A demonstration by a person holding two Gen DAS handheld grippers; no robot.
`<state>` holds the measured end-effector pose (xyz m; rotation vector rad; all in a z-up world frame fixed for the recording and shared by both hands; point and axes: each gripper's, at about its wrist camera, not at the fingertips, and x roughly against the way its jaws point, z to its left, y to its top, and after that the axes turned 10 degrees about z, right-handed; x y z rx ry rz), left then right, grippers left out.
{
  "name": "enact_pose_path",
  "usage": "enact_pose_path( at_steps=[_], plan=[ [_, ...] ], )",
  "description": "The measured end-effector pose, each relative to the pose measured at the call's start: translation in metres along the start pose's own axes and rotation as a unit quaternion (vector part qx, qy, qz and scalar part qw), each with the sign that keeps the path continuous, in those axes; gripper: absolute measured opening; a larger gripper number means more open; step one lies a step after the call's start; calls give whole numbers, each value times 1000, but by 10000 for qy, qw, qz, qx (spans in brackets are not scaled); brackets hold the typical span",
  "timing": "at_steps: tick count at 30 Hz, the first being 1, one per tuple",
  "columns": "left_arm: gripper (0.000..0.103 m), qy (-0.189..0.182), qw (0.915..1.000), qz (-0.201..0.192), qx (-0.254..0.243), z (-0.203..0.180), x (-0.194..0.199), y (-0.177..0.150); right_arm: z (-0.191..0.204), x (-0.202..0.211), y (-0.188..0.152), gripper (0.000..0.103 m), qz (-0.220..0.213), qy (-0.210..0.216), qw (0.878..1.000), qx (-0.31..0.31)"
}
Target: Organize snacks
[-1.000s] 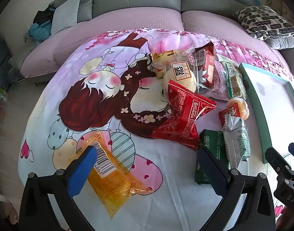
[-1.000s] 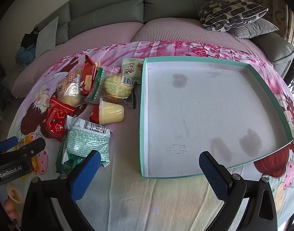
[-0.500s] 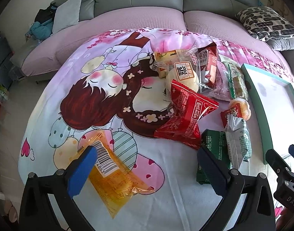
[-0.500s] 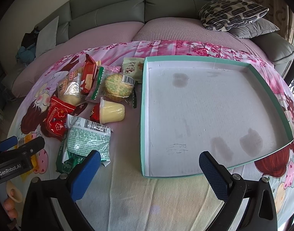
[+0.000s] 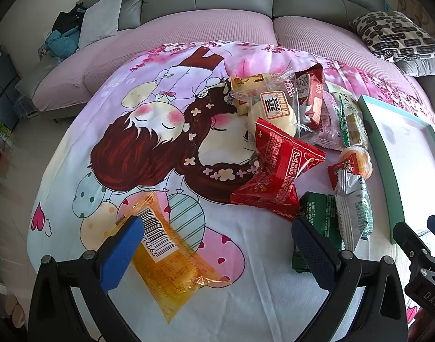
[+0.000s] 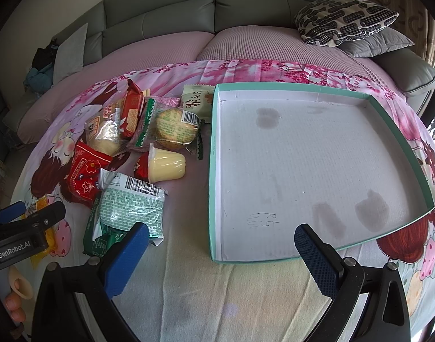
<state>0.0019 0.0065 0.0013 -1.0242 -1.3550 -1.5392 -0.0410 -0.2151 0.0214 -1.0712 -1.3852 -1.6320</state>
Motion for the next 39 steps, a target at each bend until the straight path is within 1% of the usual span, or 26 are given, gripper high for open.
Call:
enact_pose_path(
  at_steps=[27, 29, 33, 37, 39],
  plan=[
    [103, -31, 9999, -12, 98, 4, 1, 0, 2, 0, -1, 103, 6, -10, 10000, 37],
    [103, -53, 9999, -35, 154, 8, 3, 0, 3, 0, -1, 103, -6, 8, 10000, 54],
    [103, -74, 9990, -64, 436, 24, 5, 1, 10, 1, 0, 103, 27, 94, 9999, 112],
    [103, -184, 9974, 31, 700, 41, 1, 0, 28, -3, -1, 103, 93, 328, 9988, 348],
    [103, -262, 9968, 64, 752, 47, -1, -1, 39, -6, -3, 103, 160, 437, 9978, 480]
  ],
)
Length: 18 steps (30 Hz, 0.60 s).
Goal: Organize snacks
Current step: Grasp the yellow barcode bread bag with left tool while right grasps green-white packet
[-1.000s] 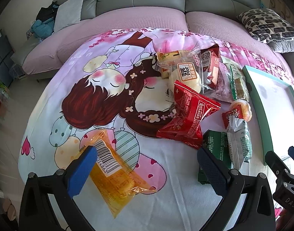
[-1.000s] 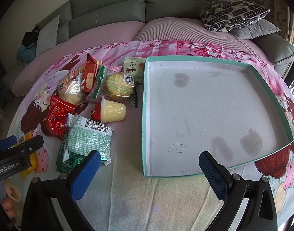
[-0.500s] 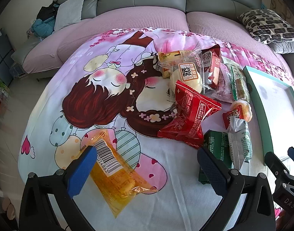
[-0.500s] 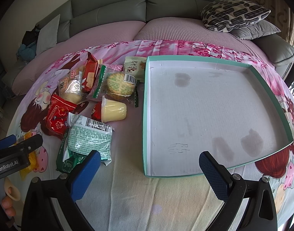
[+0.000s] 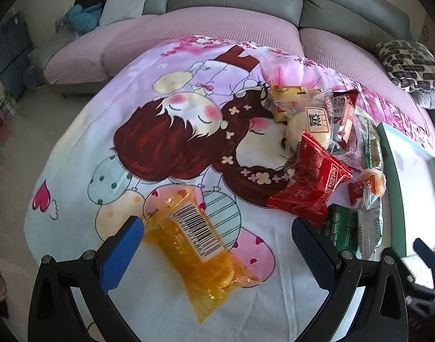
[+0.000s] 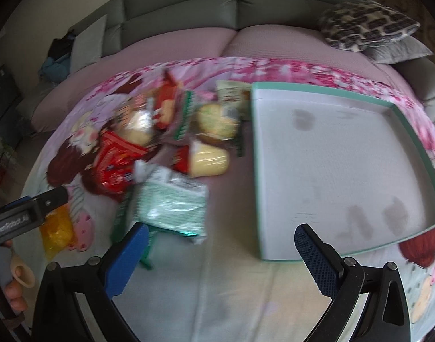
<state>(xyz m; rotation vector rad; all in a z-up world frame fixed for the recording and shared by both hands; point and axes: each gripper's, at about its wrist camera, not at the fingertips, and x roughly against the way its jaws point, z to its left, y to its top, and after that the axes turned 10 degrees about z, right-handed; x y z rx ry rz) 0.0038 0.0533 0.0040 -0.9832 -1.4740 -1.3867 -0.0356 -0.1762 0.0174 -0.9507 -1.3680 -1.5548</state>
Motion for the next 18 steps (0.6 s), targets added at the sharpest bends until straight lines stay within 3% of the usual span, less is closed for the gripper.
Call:
enact_pose_path(
  at_steps=[8, 15, 18],
  plan=[
    [103, 85, 9995, 310, -11, 2, -20, -5, 15, -14, 7, 103, 96, -119, 9998, 119],
    [103, 143, 9991, 409, -48, 2, -27, -12, 22, 1, 9, 103, -323, -14, 9992, 244],
    [102, 128, 9987, 497, -35, 5, -31, -14, 32, -4, 12, 103, -230, 14, 9987, 448]
  ],
)
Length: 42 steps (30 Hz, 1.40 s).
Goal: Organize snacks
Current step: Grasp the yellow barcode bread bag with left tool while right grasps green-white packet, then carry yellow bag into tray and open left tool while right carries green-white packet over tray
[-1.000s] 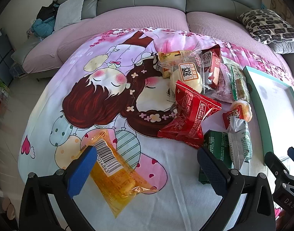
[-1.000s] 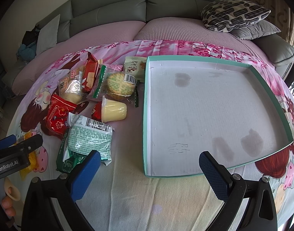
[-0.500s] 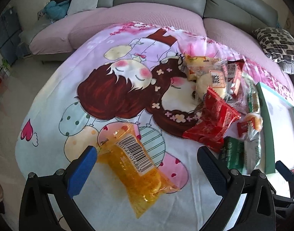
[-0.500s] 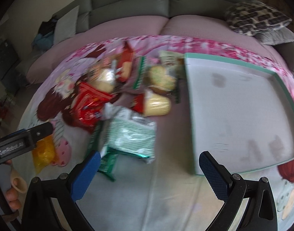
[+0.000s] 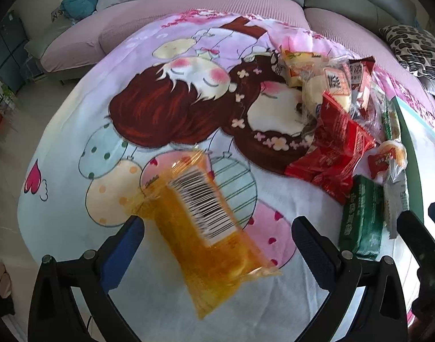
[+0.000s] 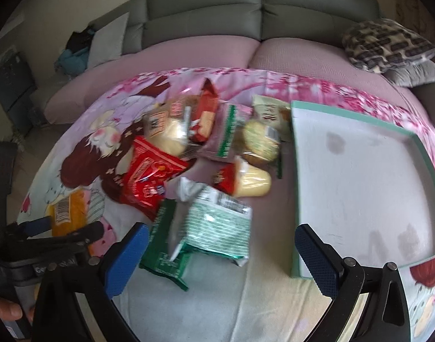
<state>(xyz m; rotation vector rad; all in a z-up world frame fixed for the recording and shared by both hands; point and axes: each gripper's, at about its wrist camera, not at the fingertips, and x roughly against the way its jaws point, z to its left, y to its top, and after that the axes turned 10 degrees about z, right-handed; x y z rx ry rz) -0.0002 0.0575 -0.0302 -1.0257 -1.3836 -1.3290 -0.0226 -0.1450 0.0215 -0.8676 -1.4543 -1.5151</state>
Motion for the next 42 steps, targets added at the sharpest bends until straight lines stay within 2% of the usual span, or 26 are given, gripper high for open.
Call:
enact_pose_path(
  at_steps=[2, 6, 8, 10, 11, 14, 17, 19, 27, 42],
  plan=[
    [101, -4, 10000, 87, 23, 3, -4, -2, 4, -5, 1, 102, 87, 28, 9999, 86],
    [83, -66, 9997, 204, 80, 8, -10, -4, 7, -15, 5, 91, 199, 69, 9997, 120],
    [81, -87, 9997, 220, 50, 7, -12, -4, 5, -21, 5, 91, 282, 37, 9996, 89],
    [73, -117, 9997, 206, -21, 3, -13, -4, 3, -27, 5, 84, 367, 35, 9993, 40],
    [71, -127, 9997, 199, -59, 2, -13, -5, 1, -29, 5, 80, 399, 80, 9992, -9],
    [66, -121, 9997, 181, -84, -1, -13, -8, -4, -31, 6, 78, 406, 192, 9989, -122],
    [62, -136, 9997, 157, -89, -2, -13, -9, -6, -31, 5, 70, 372, 339, 9985, -197],
    [58, -149, 9997, 149, -100, -3, -13, -9, -8, -31, 4, 69, 361, 365, 9984, -227],
    [54, -268, 9995, 109, -148, -9, -2, 0, -10, -29, 3, 59, 288, 398, 9984, -284],
    [53, -446, 9988, -153, -160, -29, 35, 4, -14, -7, -5, 57, -64, 472, 9978, -461]
  ],
)
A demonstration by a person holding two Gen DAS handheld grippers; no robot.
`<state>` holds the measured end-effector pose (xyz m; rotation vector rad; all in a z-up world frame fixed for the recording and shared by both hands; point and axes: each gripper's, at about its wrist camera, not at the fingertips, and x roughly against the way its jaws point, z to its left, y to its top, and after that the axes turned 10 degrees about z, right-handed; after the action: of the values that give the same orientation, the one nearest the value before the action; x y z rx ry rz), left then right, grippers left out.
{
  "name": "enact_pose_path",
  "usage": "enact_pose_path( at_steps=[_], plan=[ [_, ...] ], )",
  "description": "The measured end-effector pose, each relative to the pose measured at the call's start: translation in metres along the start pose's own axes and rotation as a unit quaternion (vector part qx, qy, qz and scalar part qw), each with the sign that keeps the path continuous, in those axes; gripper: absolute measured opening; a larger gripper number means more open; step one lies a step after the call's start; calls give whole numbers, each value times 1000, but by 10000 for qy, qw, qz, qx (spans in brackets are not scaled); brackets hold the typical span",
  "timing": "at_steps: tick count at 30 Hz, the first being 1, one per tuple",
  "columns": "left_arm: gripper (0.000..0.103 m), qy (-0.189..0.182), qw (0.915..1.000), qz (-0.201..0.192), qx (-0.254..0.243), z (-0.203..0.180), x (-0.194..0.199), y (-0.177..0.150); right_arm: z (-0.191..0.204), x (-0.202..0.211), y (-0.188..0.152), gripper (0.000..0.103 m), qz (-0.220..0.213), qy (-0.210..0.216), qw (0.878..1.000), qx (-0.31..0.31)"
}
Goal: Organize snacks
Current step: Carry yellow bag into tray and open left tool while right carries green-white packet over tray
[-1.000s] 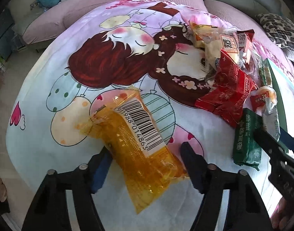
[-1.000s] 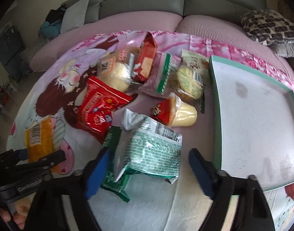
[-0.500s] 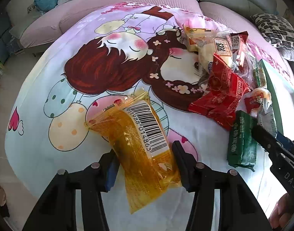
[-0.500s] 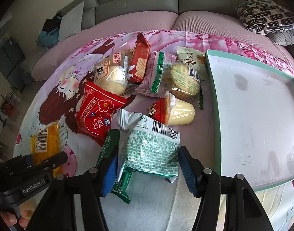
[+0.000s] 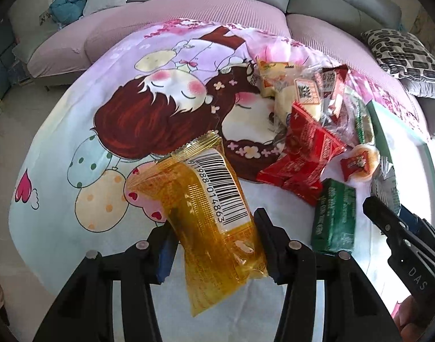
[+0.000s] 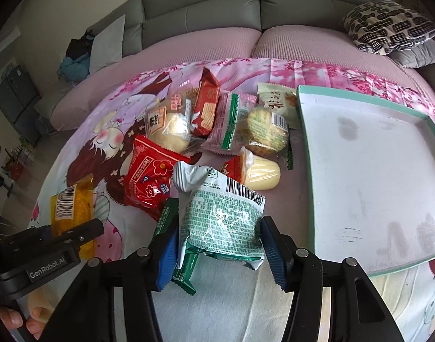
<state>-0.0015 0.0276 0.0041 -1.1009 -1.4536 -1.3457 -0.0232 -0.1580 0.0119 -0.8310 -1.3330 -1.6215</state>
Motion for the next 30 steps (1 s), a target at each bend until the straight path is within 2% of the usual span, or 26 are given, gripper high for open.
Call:
enact_pose_path(
  at_steps=[6, 13, 22, 30],
  plan=[
    [53, -238, 9995, -168, -126, -1, 26, -6, -7, 23, 4, 57, -251, -125, 9996, -70],
    [53, -454, 9975, -372, -390, -25, 50, 13, -29, 51, 33, 57, -609, -420, 9967, -345],
    [53, -557, 9883, -975, -1033, -82, 88, 43, -71, 68, 73, 58, -969, -641, 9886, -963],
    [53, -652, 9776, -1279, -1538, -139, 92, 60, -113, 57, 76, 58, -1009, -895, 9811, -1387]
  ],
)
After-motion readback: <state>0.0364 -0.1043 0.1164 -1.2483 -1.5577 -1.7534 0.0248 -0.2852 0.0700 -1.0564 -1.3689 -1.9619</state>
